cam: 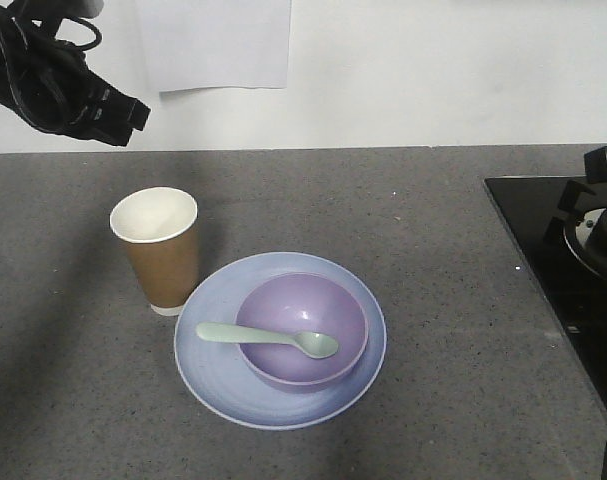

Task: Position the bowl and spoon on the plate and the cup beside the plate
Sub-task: 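Open the left gripper and lift it away from the cup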

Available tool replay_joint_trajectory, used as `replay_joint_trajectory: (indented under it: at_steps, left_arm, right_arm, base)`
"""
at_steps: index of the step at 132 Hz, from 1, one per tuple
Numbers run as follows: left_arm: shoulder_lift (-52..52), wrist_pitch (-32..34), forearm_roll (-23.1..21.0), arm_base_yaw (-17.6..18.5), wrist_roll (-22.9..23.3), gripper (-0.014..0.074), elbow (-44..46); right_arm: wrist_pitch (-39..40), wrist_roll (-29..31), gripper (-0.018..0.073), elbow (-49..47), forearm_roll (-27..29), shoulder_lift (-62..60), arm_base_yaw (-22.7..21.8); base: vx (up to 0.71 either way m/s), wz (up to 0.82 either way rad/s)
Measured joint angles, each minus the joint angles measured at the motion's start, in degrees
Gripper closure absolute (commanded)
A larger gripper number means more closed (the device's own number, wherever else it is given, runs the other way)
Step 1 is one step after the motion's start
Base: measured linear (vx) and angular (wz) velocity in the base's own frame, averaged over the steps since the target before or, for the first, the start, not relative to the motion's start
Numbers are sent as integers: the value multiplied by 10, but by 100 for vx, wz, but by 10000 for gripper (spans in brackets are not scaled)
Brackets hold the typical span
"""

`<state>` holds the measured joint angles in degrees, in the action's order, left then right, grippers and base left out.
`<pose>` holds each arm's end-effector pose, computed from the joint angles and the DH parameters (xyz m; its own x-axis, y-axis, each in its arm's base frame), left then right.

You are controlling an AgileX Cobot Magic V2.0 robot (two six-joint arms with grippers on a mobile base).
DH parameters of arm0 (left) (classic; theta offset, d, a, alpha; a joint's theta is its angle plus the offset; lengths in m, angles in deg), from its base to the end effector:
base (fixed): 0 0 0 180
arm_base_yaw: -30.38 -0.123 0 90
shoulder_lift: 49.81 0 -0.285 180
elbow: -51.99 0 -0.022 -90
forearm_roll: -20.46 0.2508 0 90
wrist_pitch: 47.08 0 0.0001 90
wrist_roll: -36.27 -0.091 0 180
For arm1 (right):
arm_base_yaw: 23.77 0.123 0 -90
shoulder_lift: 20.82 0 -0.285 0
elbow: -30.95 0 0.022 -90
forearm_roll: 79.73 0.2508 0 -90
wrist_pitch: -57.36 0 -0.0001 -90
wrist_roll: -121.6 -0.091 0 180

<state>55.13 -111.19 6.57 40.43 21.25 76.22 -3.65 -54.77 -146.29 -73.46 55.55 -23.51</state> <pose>0.3603 -0.0838 0.3885 -0.7431 0.2844 -0.6057 0.4143 0.9064 -0.0828 0.2331 0.0098 0.3994 -0.7653 -0.0136 -0.6436 -0.0737 0.9951 0.0666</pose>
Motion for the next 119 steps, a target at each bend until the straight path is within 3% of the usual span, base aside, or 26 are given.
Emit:
replay_joint_trajectory:
  at_steps: [65, 84, 100, 119]
  left_arm:
    - [0, 0, 0, 0, 0, 604, 0]
    - [-21, 6, 44, 0, 0, 604, -3]
    - [-81, 40, 78, 0, 0, 604, -40]
    - [-189, 133, 98, 0, 0, 604, -168]
  right_arm:
    - [0, 0, 561, 0, 0, 0, 0]
    - [0, 0, 561, 0, 0, 0, 0]
    - [0, 0, 561, 0, 0, 0, 0]
    - [0, 0, 561, 0, 0, 0, 0]
  base:
    - [0, 0]
    - [0, 0]
    - [0, 0]
    - [0, 0]
